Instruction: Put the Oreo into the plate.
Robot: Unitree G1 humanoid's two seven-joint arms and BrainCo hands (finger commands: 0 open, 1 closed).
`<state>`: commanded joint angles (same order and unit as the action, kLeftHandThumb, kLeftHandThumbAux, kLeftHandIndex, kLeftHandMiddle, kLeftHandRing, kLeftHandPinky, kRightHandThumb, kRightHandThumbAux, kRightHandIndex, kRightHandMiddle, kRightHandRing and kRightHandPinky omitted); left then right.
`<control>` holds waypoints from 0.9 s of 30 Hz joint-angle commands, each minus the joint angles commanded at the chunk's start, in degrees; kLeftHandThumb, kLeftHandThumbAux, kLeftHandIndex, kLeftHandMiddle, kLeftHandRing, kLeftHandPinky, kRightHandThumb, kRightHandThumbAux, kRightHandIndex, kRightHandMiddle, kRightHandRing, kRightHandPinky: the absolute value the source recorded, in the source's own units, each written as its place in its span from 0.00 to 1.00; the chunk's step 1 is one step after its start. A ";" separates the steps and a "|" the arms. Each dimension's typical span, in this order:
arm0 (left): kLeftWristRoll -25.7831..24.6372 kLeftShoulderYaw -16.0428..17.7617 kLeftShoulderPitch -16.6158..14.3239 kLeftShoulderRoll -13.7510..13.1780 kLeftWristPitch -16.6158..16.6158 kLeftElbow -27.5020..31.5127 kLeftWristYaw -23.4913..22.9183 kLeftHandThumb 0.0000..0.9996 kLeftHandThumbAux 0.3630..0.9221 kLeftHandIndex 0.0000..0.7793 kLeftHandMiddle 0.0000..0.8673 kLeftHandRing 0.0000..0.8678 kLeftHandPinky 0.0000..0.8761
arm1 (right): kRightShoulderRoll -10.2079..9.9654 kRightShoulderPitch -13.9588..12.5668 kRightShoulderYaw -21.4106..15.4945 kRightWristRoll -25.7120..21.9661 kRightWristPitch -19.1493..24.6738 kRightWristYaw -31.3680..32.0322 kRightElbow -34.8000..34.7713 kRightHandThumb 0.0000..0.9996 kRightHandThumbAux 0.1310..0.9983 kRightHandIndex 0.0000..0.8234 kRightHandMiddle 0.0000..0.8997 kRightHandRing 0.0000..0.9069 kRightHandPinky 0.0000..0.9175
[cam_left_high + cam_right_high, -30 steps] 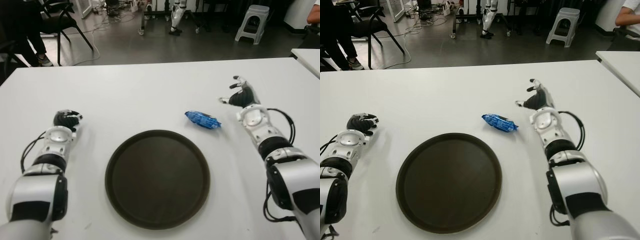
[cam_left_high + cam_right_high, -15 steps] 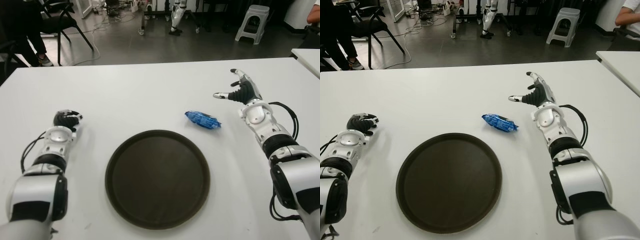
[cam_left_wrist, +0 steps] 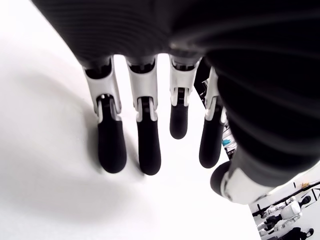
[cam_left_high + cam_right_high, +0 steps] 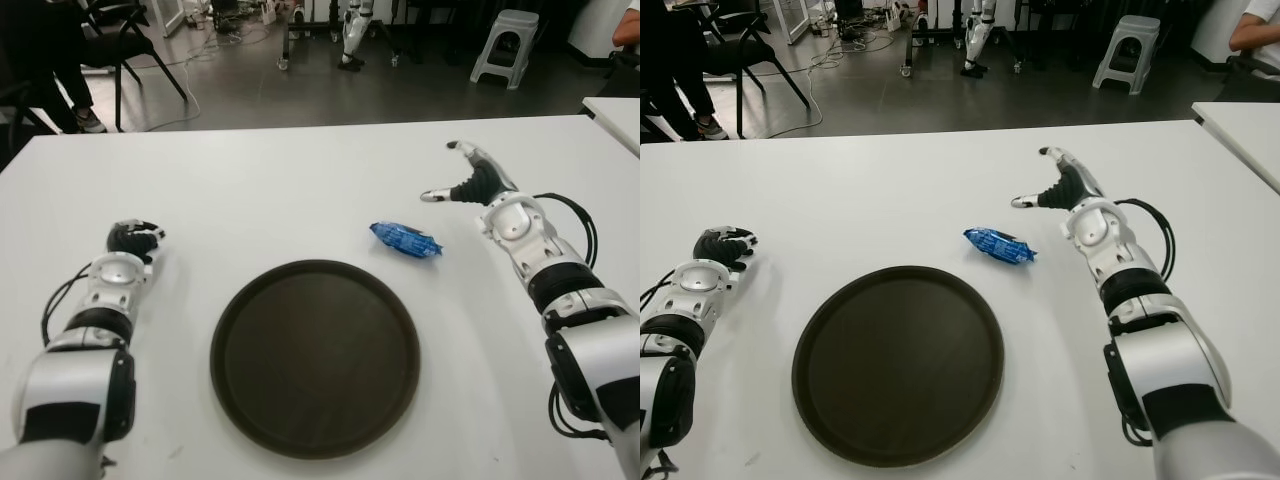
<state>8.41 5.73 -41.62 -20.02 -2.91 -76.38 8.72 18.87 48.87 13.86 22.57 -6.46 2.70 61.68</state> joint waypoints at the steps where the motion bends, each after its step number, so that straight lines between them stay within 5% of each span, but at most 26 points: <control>1: -0.03 0.02 -0.01 0.00 0.01 0.00 -0.03 0.68 0.64 0.51 0.23 0.24 0.29 | 0.01 -0.38 0.46 0.30 0.60 0.74 -0.99 0.00 0.72 0.00 0.00 0.00 0.00; 13: 0.26 -0.26 -0.06 0.14 -0.06 -0.09 0.22 0.68 0.64 0.52 0.24 0.26 0.27 | 1.61 -7.91 4.14 3.65 9.99 9.78 -21.51 0.00 0.71 0.00 0.00 0.00 0.00; 27: 0.15 -0.20 -0.33 0.39 -0.04 -0.01 0.35 0.68 0.63 0.52 0.23 0.25 0.25 | 1.95 -9.42 6.11 5.58 11.72 13.48 -25.99 0.00 0.70 0.00 0.00 0.00 0.00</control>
<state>8.56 5.53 -41.95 -19.63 -2.95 -76.39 9.07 20.82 39.45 19.97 28.14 5.26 16.18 35.69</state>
